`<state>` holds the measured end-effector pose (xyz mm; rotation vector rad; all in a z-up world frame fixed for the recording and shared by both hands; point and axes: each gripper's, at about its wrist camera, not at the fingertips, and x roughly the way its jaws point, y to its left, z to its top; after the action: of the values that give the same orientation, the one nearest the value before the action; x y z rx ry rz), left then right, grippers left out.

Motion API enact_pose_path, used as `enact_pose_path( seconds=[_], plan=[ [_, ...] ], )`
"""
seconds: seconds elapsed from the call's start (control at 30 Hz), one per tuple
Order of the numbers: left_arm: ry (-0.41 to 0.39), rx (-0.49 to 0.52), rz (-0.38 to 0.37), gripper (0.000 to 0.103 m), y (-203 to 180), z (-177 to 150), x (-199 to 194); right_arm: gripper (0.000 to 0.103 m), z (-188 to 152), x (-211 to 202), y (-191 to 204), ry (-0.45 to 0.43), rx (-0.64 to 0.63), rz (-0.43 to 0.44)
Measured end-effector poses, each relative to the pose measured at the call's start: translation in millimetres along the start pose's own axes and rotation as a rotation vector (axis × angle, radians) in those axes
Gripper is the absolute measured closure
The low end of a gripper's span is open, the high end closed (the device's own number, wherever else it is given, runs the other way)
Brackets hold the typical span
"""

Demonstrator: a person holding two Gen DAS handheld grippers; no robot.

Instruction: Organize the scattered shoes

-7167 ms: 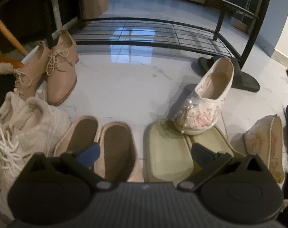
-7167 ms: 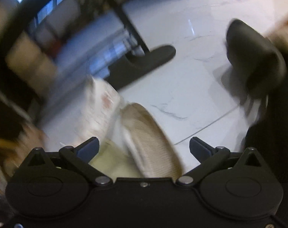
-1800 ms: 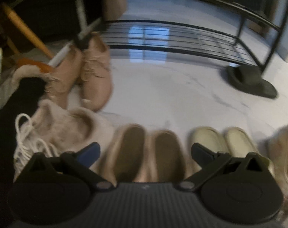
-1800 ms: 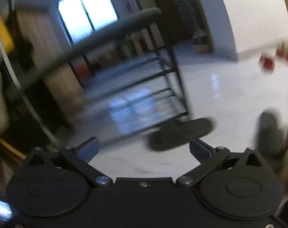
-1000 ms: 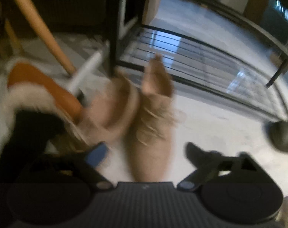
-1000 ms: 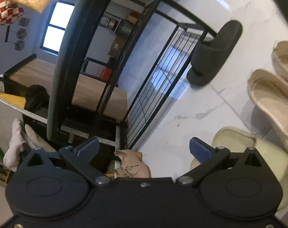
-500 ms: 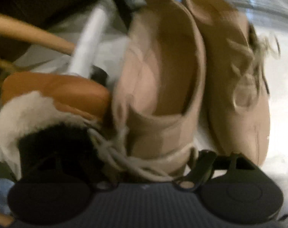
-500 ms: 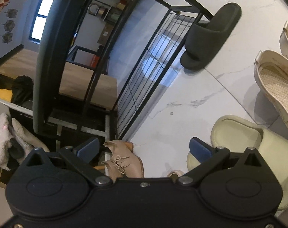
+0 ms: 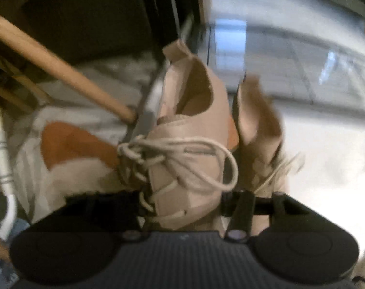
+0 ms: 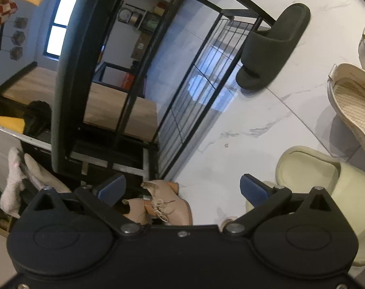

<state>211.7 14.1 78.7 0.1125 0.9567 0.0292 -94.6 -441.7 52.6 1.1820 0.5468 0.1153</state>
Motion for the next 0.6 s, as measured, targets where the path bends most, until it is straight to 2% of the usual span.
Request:
enact_pose_path(
  seconds=[0.07,0.13,0.2,0.23,0.27,0.33,0.4,0.5,0.53,0.6],
  plan=[
    [-0.052,0.025,-0.023,0.053,-13,10,-19,0.000,2,-5,-1,-0.012,0.016,0.036],
    [-0.084,0.084,-0.073,0.053,-47,6,-40,0.000,4,-6,0,-0.017,0.023,0.050],
    [-0.071,0.096,-0.135,0.053,-72,9,-43,0.000,6,-8,0,-0.024,0.027,0.070],
    [-0.038,0.093,-0.195,0.053,-97,7,-39,0.000,7,-9,0,-0.028,0.029,0.078],
    [-0.009,0.091,-0.223,0.053,-115,4,-33,0.000,7,-10,-1,-0.028,0.030,0.083],
    [0.035,0.091,-0.243,0.053,-151,-6,-11,0.000,8,-12,-1,-0.033,0.032,0.093],
    [0.054,0.107,-0.224,0.053,-177,-16,3,0.000,9,-14,-2,-0.042,0.034,0.098],
    [0.050,0.170,-0.139,0.053,-222,-38,27,0.000,11,-14,-5,-0.053,0.049,0.106],
    [0.030,0.213,-0.096,0.053,-240,-50,35,0.000,11,-14,-5,-0.053,0.050,0.108],
    [0.010,0.241,-0.066,0.053,-253,-61,42,0.000,12,-13,-7,-0.042,0.060,0.125]
  ],
)
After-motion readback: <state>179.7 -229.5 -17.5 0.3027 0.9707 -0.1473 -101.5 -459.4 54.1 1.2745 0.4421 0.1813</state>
